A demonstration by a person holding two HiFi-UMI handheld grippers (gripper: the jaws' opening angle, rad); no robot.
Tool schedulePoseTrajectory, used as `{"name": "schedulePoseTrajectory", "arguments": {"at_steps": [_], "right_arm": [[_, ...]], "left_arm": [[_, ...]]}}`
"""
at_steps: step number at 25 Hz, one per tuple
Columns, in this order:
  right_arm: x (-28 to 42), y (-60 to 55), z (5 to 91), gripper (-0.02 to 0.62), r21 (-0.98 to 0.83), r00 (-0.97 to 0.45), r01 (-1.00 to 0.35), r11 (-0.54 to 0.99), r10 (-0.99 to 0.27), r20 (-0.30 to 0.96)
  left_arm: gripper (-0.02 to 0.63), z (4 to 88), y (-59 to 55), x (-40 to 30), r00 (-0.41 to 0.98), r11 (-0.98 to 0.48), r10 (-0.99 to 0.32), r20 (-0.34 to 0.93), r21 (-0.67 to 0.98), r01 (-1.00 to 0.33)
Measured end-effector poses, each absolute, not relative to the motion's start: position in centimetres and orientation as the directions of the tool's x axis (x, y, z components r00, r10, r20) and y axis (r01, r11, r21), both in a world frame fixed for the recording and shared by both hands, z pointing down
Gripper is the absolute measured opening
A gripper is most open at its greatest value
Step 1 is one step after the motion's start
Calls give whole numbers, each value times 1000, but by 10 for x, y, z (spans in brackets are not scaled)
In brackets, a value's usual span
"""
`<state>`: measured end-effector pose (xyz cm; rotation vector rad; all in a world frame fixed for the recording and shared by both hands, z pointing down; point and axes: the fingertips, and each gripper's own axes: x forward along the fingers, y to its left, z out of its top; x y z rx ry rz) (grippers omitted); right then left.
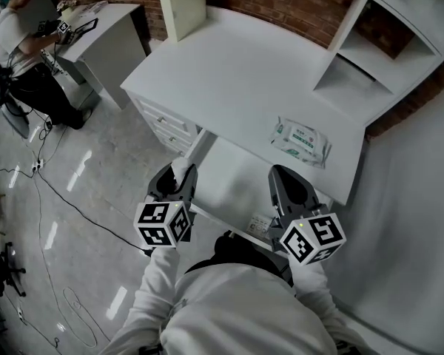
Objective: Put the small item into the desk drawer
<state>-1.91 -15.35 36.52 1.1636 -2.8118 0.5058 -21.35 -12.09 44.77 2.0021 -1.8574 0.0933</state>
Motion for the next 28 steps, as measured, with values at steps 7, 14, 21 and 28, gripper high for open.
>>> {"name": "schedulePoseTrajectory", "arguments": {"at_steps": [7,14,21,28], "right_arm": [[-6,-169,367,28,-277,-690,-719,637,-701,179],[23,-183,380,28,-296,-624,-773,560,-754,204],[47,-189,383,28,-307,-577,-805,507,-789,212],[60,-189,387,28,-314,-541,-827,467,-812,218]], "left_arm": [[192,457,-151,-199,159,-80,-926,342,235,-969],[192,477,-180,-173,235,-156,-890,391,224,-962],[192,498,-201,-149,294,-216,-848,440,218,-952],[192,541,-207,-133,325,-248,-784,529,215,-945]]}}
